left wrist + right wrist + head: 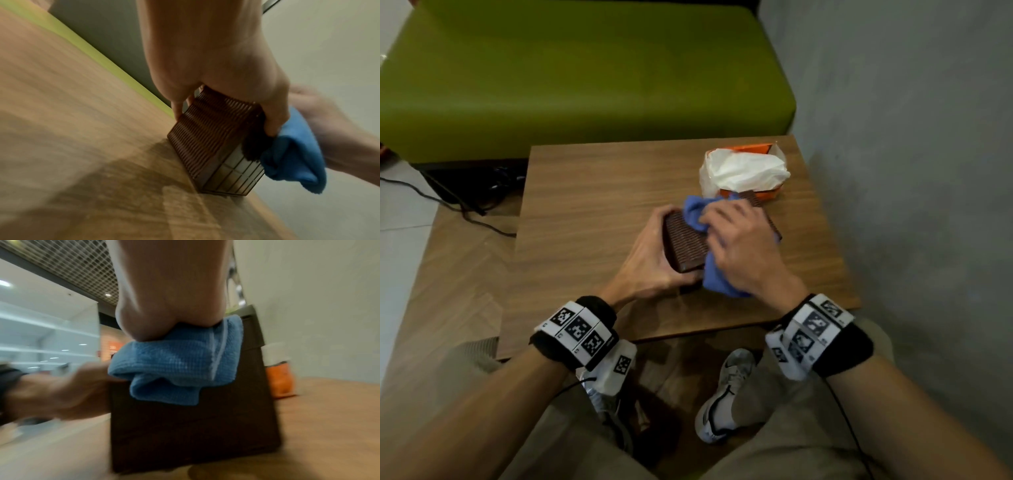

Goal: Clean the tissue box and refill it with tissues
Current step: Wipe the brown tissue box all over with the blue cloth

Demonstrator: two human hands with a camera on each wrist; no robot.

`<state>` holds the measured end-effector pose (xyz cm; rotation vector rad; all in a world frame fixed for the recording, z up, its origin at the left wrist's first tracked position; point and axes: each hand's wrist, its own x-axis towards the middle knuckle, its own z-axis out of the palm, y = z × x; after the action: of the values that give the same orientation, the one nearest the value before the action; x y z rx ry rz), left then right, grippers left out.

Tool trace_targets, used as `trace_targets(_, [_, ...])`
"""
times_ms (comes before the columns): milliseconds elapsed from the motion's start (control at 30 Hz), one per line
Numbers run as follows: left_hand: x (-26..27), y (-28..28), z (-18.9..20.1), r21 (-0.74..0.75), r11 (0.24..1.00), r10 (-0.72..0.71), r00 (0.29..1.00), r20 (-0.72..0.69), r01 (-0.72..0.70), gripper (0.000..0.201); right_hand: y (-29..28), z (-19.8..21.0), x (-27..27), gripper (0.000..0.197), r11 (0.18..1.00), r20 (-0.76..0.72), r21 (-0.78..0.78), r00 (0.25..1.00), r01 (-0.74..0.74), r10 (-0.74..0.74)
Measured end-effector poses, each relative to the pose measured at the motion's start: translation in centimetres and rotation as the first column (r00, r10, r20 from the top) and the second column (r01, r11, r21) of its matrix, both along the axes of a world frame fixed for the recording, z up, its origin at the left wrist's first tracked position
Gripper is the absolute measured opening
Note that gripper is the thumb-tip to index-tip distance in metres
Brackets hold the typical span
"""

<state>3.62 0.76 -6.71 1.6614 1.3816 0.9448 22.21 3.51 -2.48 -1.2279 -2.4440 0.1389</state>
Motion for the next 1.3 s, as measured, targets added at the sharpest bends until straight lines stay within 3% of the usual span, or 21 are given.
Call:
trace_targets(67, [0.0,0.0,-0.1,0.001,1.000,-0.022,0.999,-0.024,0.022,0.112,1.4,0.1,2.5,0.026,0.989,-0.046,-0.029,0.988,0.147,-0.148])
trace_targets(133, [0.2,0.2,0.1,-0.005,1.000,-0.028,0.999,-0.025,0.028,0.111,1.2,0.2,2.3,0.025,0.985,-0.037,-0.023,0.984,0.172,-0.173])
trace_targets(267, [0.2,-0.1,-0.1,0.034,0.999,-0.026,0.998,0.057,0.024,0.098,-1.1,-0.3,-1.2,0.020,0.995,0.009,0.041,0.995,-0.095,0.095])
trace_targets(333, [-0.2,0.0,-0.4,0.024,1.000,-0.005,0.999,0.038,0.004,0.104,0.0,-0.7,-0.2,0.021,0.998,-0.029,0.054,0.999,-0.023,0.024])
trace_targets(400, [-0.5,0.3,-0.4,0.004,1.000,0.000,1.000,0.004,0.000,0.110,1.4,-1.2,1.8,0.022,0.987,-0.150,0.016,0.977,0.157,-0.153])
trace_targets(467, [-0.6,0.4,0.0,-0.041,0.999,-0.012,0.998,0.055,0.014,0.108,2.6,-1.1,3.5,0.018,0.947,-0.408,-0.180,0.856,0.264,-0.316])
trace_targets(567, [-0.6,0.6,0.6,-0.122,0.992,-0.004,0.968,0.250,0.035,0.089,3.1,-0.4,4.1,0.021,0.851,-0.612,-0.486,0.618,0.199,-0.493])
trace_targets(633, [-0.4,0.7,0.6,-0.151,0.988,0.018,0.954,0.298,0.029,0.064,3.0,-0.1,4.1,0.020,0.842,-0.690,-0.519,0.509,0.147,-0.514])
trace_targets(700, [-0.3,1.0,0.3,-0.195,0.981,0.074,0.950,0.304,-0.014,0.042,2.9,0.0,3.9,0.018,0.853,-0.731,-0.508,0.463,0.121,-0.501])
trace_targets(800, [0.1,1.9,-0.3,-0.256,0.965,0.120,0.958,0.260,-0.052,0.037,2.9,-0.9,3.6,0.010,0.862,-0.636,-0.457,0.598,0.218,-0.488])
trace_targets(900, [0.3,2.7,-0.6,-0.265,0.959,0.145,0.978,0.149,-0.102,0.032,3.3,-1.9,3.4,0.004,0.884,-0.493,-0.307,0.735,0.354,-0.466])
trace_targets(967, [0.3,3.1,-0.4,-0.259,0.962,0.130,0.983,0.132,-0.092,0.024,3.7,-2.1,3.4,0.004,0.894,-0.417,-0.276,0.794,0.353,-0.442])
trace_targets(1033, [0.2,3.0,0.0,-0.206,0.977,0.081,0.986,0.148,-0.049,0.029,3.8,-2.1,3.5,0.008,0.899,-0.377,-0.273,0.822,0.342,-0.427])
trace_targets(1100, [-0.2,2.6,0.2,-0.137,0.990,-0.008,0.989,0.150,0.028,0.047,4.0,-2.3,3.7,0.010,0.913,-0.370,-0.224,0.837,0.340,-0.402])
trace_targets(1233, [-1.0,0.9,-0.3,-0.097,0.966,-0.237,0.970,0.050,0.241,0.119,3.4,-1.5,3.3,0.015,0.938,-0.334,-0.039,0.881,0.343,-0.336])
trace_targets(1300, [-1.2,0.7,-0.5,-0.092,0.965,-0.251,0.968,-0.031,0.247,0.131,2.6,-0.5,2.4,0.018,0.965,-0.326,0.035,0.916,0.258,-0.233])
